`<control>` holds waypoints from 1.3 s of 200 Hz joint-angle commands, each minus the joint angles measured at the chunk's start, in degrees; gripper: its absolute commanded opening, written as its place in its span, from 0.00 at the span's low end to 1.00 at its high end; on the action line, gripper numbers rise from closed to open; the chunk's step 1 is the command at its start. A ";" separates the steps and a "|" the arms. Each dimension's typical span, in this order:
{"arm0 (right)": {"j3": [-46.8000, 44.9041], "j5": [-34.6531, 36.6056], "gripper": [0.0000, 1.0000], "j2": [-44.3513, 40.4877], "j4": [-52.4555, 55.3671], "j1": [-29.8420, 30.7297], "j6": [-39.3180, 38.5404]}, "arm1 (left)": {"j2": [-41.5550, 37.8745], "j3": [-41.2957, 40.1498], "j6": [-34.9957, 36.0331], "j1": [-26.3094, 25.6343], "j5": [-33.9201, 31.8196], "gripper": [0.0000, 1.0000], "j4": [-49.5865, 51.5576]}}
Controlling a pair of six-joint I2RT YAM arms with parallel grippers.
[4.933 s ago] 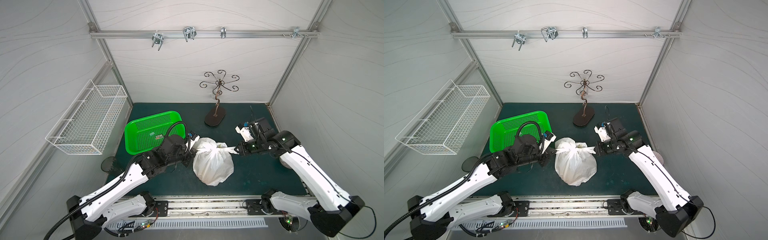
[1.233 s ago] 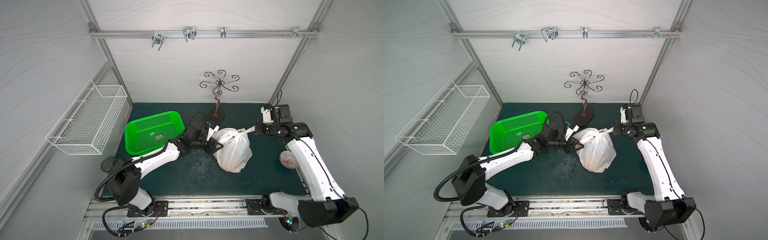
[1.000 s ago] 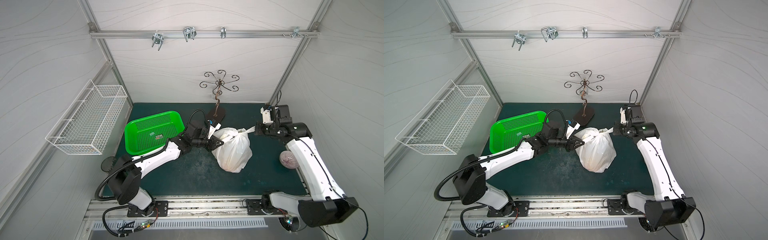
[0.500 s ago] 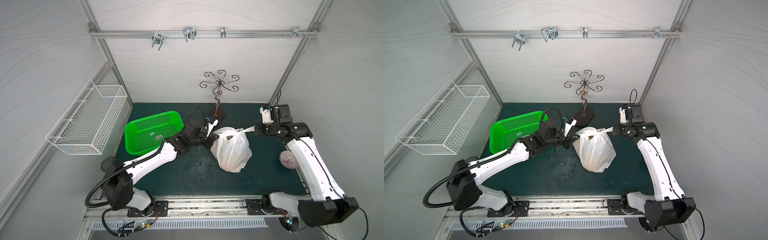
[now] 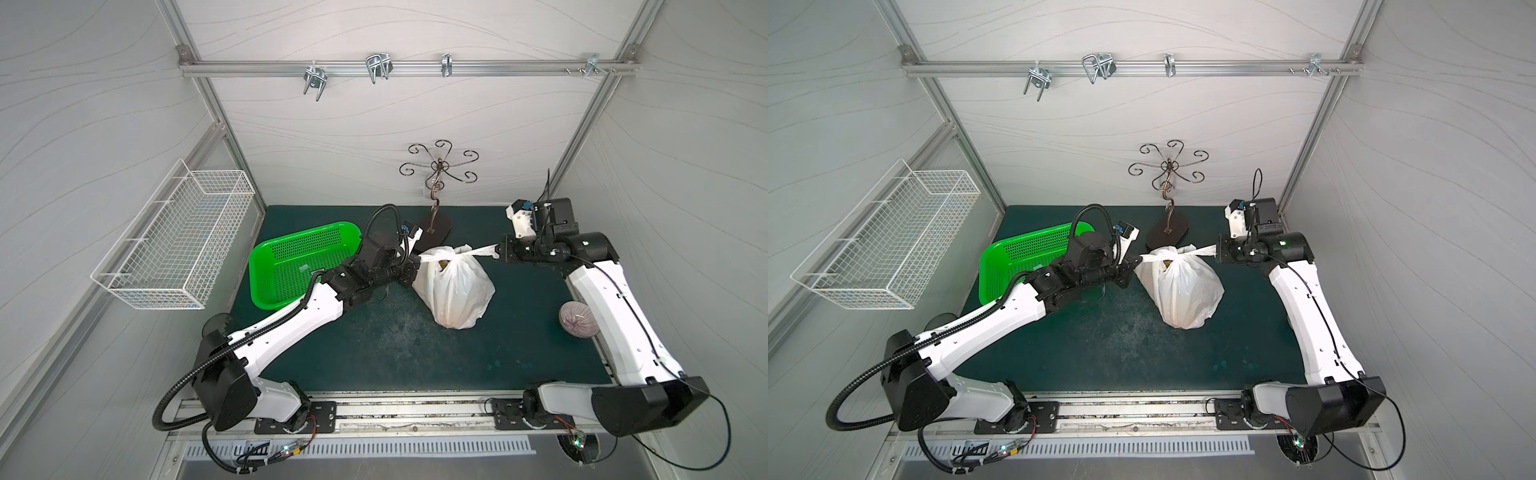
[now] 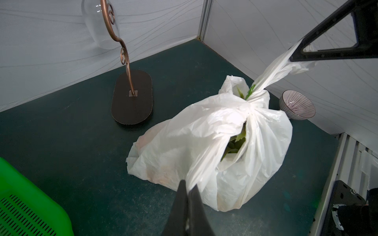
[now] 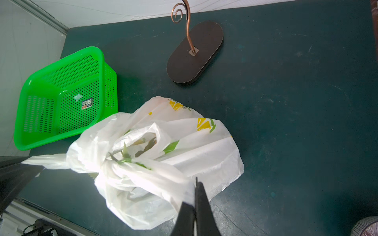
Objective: Place the pineapple into a plastic bag & tie a knot
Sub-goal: Tie the plastic bag at the center of the board, then reset both arms
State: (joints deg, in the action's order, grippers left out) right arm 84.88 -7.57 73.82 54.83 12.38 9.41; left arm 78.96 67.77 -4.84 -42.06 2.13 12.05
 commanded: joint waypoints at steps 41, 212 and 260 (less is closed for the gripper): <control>-9.14 11.93 0.00 -3.15 -5.45 -3.95 -0.56 | -1.77 -14.90 -11.09 4.62 -0.71 0.00 -3.01; -8.40 11.30 0.76 -12.69 -16.92 -10.91 5.19 | -16.45 -11.87 -6.84 11.83 -10.79 0.94 -5.23; -44.65 25.71 0.77 -18.62 -54.19 -13.03 3.90 | -20.91 -28.75 -4.86 31.04 -23.91 0.99 -10.97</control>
State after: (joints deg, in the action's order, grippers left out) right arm 52.88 10.46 51.90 21.82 -0.30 13.72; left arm 56.31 44.71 -12.05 -17.04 -13.63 4.19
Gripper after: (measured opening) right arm 0.766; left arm 0.994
